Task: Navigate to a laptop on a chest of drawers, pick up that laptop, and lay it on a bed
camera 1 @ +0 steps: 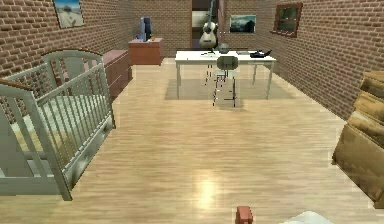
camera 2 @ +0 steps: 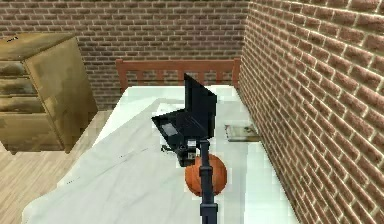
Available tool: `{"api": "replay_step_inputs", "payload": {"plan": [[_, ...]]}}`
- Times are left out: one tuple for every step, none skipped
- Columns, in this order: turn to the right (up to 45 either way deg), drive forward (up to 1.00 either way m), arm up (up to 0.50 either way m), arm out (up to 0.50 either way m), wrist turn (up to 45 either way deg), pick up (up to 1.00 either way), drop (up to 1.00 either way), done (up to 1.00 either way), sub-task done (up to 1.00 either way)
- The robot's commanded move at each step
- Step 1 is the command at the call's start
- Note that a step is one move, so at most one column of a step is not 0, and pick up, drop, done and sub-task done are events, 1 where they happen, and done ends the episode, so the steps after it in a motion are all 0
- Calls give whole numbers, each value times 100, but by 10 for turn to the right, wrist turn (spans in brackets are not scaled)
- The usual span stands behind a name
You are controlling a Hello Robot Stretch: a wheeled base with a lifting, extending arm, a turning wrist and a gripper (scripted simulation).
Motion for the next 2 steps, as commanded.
{"api": "replay_step_inputs", "payload": {"plan": [[0,0,0,0,0,0,100,0,0],[0,0,10,0,0,0,0,0,0]]}}
